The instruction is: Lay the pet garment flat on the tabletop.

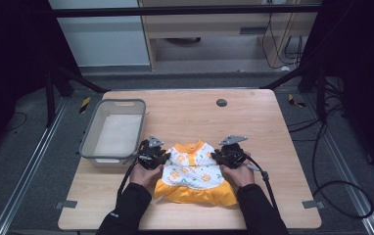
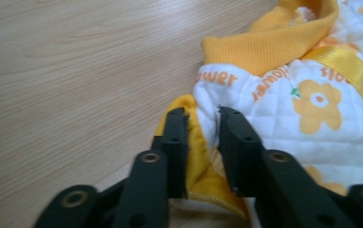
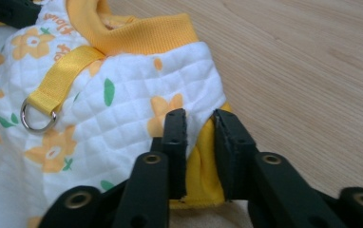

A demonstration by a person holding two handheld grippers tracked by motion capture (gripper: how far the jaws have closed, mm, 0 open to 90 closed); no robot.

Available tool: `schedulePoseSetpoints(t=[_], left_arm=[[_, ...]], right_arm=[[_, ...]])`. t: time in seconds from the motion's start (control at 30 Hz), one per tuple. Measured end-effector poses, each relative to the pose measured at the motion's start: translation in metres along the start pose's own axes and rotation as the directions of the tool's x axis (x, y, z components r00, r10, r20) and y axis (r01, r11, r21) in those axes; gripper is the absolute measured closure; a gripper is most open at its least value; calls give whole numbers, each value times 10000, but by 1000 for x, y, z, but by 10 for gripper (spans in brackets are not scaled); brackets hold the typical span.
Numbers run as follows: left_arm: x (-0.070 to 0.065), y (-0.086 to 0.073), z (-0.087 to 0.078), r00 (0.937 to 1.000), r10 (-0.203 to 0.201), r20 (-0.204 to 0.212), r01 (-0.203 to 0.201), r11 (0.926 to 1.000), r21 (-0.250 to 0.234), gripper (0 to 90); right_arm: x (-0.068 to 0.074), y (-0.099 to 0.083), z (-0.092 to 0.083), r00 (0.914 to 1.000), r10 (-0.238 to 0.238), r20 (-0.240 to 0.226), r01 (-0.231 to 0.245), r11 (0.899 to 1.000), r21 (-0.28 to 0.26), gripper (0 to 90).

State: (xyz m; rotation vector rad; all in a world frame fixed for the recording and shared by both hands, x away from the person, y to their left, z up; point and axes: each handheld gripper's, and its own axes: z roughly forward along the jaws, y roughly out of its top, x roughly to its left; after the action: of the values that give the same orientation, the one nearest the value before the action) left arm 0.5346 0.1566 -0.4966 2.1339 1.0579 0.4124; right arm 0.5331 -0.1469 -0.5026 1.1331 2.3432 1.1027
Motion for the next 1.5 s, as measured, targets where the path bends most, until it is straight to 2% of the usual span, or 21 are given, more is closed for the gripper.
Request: schedulePoseSetpoints(t=[0.07,0.2,0.3,0.4,0.43,0.5,0.53,0.63,0.7,0.77,0.8,0.87,0.9,0.93,1.0,1.23,1.3,1.43,1.5], left_arm=[[0,1,0,9998,-163,79,162,9999,58,800],[0,3,-5,9996,-256,151,256,9997,3,824],[-3,11,-21,9998,-168,121,175,9981,-599,826],[-8,25,-46,9999,13,123,6,9883,-1527,827],[-10,30,-54,9999,153,44,-142,9835,-1804,827],[-12,42,-66,9992,382,-139,-404,9737,-2242,827],[-13,48,-70,9987,432,-260,-483,9684,-2447,827],[-12,70,-76,9969,553,-553,-685,9587,-2760,826],[-9,81,-73,9972,350,-663,-533,9528,-2990,821],[-5,88,-67,9972,-19,-743,-220,9476,-3188,787],[-3,89,-63,9960,-189,-868,-96,9485,-3166,744],[3,88,-60,9938,-658,-891,333,9449,-3256,647],[5,86,-60,9933,-948,-666,671,9392,-3367,644],[7,84,-61,9926,-1040,-628,766,9369,-3410,639],[9,79,-66,9927,-940,-755,632,9392,-3376,620],[10,59,-94,9938,-866,-694,552,9283,-3677,552],[8,53,-101,9942,-862,-649,572,9311,-3603,535],[3,41,-113,9972,-381,-644,149,9444,-3286,507],[1,33,-117,9983,-246,-519,70,9493,-3144,495]], right_arm=[[2,1,-1,10000,-34,-28,35,9999,147,810],[0,2,-7,9998,32,-203,-31,10000,27,828],[1,9,-20,9996,-98,-251,86,9989,-451,831],[7,20,-41,9990,-380,-214,352,9920,-1210,832],[10,24,-48,9979,-647,-103,625,9870,-1478,832],[15,33,-62,9966,-814,83,814,9758,-2029,831],[17,37,-67,9961,-858,218,885,9697,-2275,831],[18,53,-73,9928,-794,892,1022,9515,-2903,828],[14,62,-71,9872,-542,1500,993,9450,-3116,824],[10,69,-64,9776,-393,2065,1024,9469,-3047,795],[8,71,-59,9735,-309,2266,992,9498,-2966,767],[5,72,-53,9649,-314,2608,1031,9585,-2659,713],[3,72,-52,9625,-251,2700,990,9595,-2636,683],[2,71,-53,9643,-174,2643,886,9616,-2599,673],[3,69,-57,9673,-135,2534,836,9599,-2678,640],[14,58,-86,9809,-477,1888,1022,9513,-2908,526],[18,54,-94,9833,-521,1743,1020,9511,-2916,490],[24,44,-109,9896,-469,1362,852,9530,-2909,420],[26,38,-116,9929,-371,1131,697,9514,-2999,410]])
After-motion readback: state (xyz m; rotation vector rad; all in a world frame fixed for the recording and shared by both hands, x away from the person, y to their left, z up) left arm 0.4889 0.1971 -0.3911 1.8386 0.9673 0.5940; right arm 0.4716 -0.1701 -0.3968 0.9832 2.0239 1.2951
